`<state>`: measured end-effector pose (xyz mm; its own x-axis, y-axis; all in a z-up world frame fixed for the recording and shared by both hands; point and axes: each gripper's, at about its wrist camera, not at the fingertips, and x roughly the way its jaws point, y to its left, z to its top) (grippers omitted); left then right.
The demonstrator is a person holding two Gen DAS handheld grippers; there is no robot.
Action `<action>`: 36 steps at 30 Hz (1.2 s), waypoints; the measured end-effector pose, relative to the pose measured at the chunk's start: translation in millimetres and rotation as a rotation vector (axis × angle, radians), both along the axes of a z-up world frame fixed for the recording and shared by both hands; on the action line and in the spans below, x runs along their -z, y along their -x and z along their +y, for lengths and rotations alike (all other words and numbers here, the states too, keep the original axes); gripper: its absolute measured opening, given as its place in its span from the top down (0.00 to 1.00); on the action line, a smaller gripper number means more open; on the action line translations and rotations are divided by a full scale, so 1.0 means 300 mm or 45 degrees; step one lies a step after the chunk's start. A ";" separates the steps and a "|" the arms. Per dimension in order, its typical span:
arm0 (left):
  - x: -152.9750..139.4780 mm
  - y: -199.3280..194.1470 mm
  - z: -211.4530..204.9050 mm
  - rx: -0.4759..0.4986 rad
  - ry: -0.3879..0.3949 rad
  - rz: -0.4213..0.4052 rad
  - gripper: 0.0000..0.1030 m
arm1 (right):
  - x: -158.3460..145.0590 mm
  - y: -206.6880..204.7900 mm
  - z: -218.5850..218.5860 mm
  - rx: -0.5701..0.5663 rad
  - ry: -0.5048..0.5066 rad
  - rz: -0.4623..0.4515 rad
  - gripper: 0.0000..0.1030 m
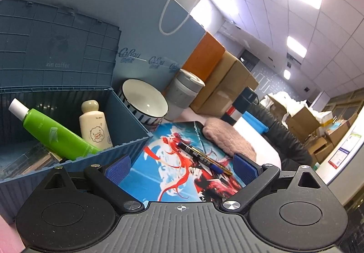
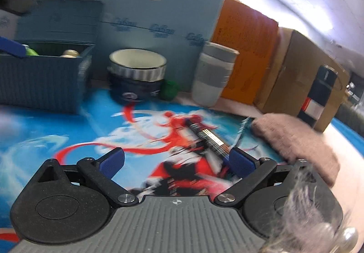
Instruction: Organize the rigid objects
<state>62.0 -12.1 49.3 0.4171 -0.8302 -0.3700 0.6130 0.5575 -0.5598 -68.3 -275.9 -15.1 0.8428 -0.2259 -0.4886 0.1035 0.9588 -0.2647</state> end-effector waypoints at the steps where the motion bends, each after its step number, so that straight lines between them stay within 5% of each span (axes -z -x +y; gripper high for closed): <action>1: -0.002 -0.001 0.003 -0.001 0.001 -0.002 0.05 | -0.003 -0.030 -0.026 0.009 -0.019 0.009 0.14; 6: -0.004 0.000 0.004 -0.005 -0.012 -0.014 0.05 | -0.003 -0.189 -0.104 -0.012 -0.104 0.071 0.36; 8: -0.004 0.001 0.005 -0.006 -0.020 -0.023 0.05 | 0.014 -0.248 -0.112 -0.024 -0.121 0.125 0.55; 12: -0.006 -0.006 0.013 -0.021 -0.016 -0.026 0.05 | 0.044 -0.327 -0.144 0.000 -0.206 0.186 0.59; 15: -0.007 -0.011 0.020 -0.025 -0.013 -0.027 0.05 | 0.057 -0.360 -0.198 0.015 -0.443 0.224 0.69; 18: -0.007 -0.013 0.025 -0.024 -0.010 -0.027 0.05 | 0.055 -0.367 -0.200 0.056 -0.476 0.220 0.73; 20: -0.008 -0.015 0.030 -0.026 -0.005 -0.025 0.05 | 0.051 -0.361 -0.184 0.079 -0.444 0.222 0.94; 21: -0.008 -0.016 0.034 -0.029 -0.003 -0.023 0.05 | 0.050 -0.356 -0.178 0.093 -0.446 0.221 0.97; 26: -0.020 -0.013 0.055 -0.051 0.008 -0.035 0.05 | 0.005 -0.291 -0.117 0.095 -0.450 0.111 0.99; 36: -0.064 -0.017 0.154 -0.149 0.073 -0.065 0.05 | -0.251 -0.094 0.026 -0.061 -0.553 -0.229 0.99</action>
<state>67.1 34.1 68.5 0.5293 -0.7940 -0.2991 0.5743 0.5947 -0.5626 -40.0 -268.2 60.3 0.9272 0.0081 -0.3745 0.0642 0.9815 0.1801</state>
